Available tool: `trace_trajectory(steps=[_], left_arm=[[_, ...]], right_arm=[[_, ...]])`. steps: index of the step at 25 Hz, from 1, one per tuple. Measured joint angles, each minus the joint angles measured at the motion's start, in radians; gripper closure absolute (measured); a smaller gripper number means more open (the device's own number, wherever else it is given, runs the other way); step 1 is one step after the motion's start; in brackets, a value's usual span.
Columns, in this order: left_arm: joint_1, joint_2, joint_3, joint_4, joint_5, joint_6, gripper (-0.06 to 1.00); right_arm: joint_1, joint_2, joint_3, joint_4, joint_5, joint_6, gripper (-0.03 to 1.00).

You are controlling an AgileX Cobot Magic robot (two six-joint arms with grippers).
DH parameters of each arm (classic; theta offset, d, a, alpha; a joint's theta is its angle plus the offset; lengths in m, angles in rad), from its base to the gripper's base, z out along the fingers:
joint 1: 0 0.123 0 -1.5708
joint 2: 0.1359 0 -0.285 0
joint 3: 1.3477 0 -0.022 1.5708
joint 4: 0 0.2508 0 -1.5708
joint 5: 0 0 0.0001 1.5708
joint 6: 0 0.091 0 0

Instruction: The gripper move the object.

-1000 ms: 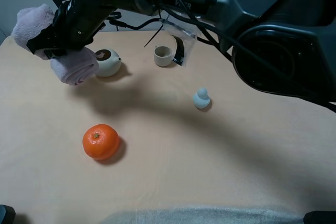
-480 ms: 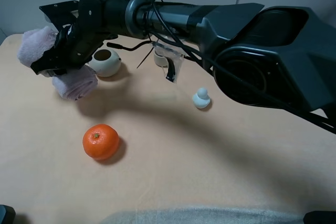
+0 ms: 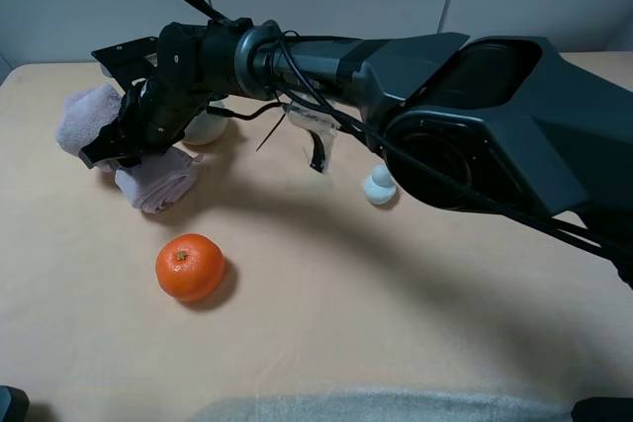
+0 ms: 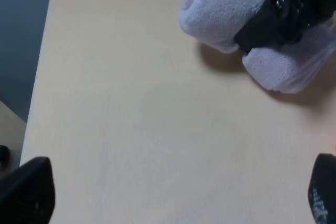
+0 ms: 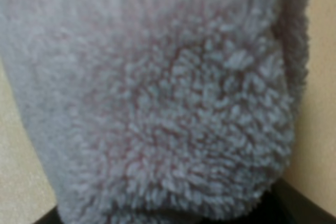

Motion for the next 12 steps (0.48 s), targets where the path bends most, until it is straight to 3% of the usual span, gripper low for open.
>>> trace_trajectory(steps=[12], left_arm=[[0.0,0.0,0.0,0.0,0.0,0.0,-0.02]], right_arm=[[0.0,0.0,-0.001,0.006,0.007,-0.001,0.61]])
